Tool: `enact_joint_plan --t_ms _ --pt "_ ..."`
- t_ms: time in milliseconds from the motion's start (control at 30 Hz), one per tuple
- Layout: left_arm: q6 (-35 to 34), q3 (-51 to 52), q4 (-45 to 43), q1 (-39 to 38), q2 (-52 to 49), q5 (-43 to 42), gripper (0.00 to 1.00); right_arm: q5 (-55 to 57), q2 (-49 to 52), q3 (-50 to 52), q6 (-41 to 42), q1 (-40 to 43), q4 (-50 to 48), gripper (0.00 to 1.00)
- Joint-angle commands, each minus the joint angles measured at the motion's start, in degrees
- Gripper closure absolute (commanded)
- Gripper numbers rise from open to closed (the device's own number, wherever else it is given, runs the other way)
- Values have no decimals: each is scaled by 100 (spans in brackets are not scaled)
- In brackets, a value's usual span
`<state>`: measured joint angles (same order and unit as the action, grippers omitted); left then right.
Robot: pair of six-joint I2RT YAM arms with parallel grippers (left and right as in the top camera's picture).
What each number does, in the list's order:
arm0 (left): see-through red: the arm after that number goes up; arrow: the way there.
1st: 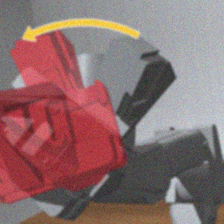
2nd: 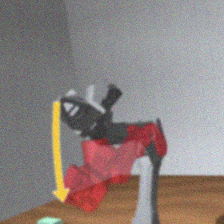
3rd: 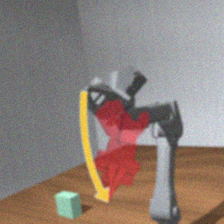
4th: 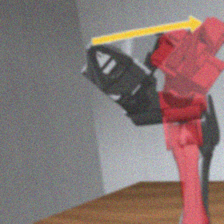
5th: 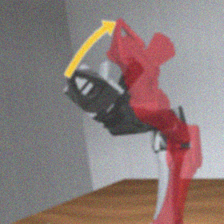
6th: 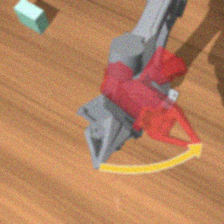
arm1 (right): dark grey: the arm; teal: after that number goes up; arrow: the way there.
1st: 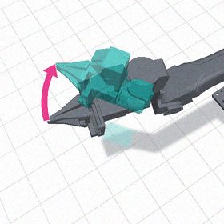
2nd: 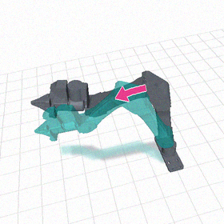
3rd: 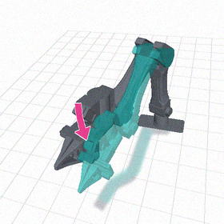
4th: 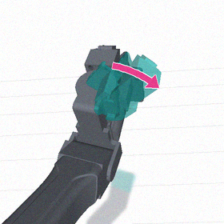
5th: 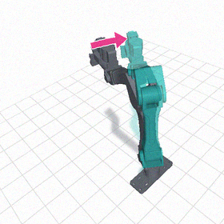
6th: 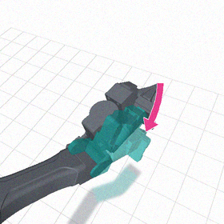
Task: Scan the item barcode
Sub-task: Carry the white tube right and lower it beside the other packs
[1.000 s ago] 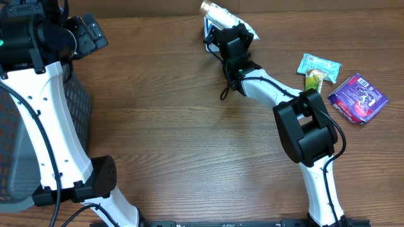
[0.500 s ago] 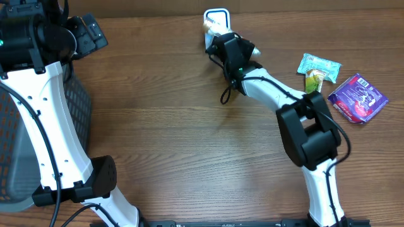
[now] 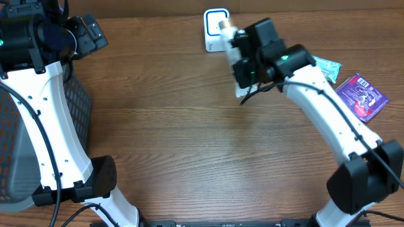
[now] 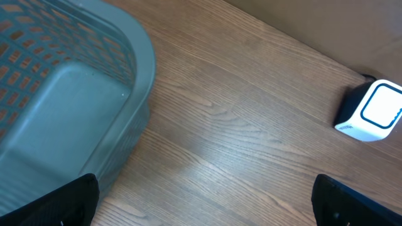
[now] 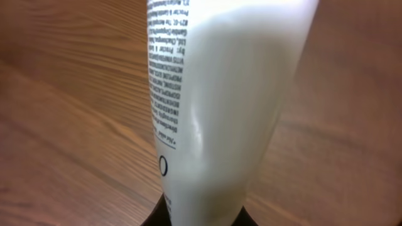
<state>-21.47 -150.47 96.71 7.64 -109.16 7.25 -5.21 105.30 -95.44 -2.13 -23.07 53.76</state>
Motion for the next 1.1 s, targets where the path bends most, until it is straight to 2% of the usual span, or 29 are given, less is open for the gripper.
enact_joint_plan --t_ms 0,200,400,667,733,900,1067 --pt "-81 7 9 17 -24 -26 1 -79 214 396 546 474 -46 96" --pt "-81 7 9 17 -24 -26 0 431 485 960 953 1285 -203 96" --pt "-81 7 9 17 -24 -26 1 474 782 1344 136 1932 -308 92" --pt "-81 7 9 17 -24 -26 0 1384 960 1412 216 2437 59 90" --pt "-81 7 9 17 -24 -26 1 1451 960 1410 234 2581 175 86" --pt "-81 7 9 17 -24 -26 0 1419 957 1368 264 2811 470 51" --pt "-81 7 9 17 -24 -26 0 1104 857 898 380 2785 883 39"
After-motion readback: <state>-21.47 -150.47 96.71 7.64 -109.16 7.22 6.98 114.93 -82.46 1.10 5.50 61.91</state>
